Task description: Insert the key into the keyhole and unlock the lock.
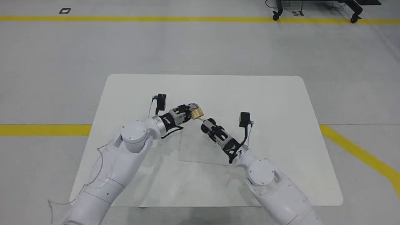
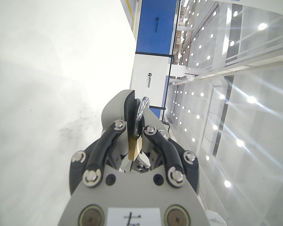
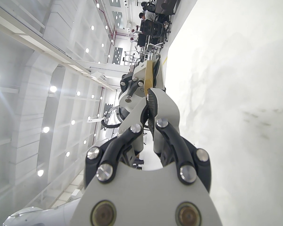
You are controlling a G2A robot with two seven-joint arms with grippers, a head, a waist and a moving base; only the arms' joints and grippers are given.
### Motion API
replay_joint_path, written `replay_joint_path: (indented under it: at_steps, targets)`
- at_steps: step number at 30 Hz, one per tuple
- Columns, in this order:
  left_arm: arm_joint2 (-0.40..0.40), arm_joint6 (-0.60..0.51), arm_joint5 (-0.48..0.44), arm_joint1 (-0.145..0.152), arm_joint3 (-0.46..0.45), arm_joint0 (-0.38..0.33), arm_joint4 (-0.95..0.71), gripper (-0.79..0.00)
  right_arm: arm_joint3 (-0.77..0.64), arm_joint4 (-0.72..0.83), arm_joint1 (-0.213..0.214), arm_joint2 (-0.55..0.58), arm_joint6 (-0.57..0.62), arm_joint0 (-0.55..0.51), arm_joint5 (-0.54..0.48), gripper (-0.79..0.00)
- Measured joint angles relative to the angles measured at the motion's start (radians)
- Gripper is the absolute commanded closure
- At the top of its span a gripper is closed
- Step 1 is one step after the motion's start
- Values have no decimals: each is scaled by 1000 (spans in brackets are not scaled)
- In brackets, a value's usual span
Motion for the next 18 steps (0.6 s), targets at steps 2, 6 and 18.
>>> replay_joint_path:
  at_steps: [2,6,18]
  targets:
    - [-5,9,0,-1,1,2,-7,0,1,-13,-2,1,-19,0,-1,0]
    - [-20,39,-2,-4,0,9,-32,0,1,-31,-6,3,-55,-4,-12,0]
    - [-35,58,-1,-8,-10,20,-43,0,6,-132,-33,-36,-198,15,17,0]
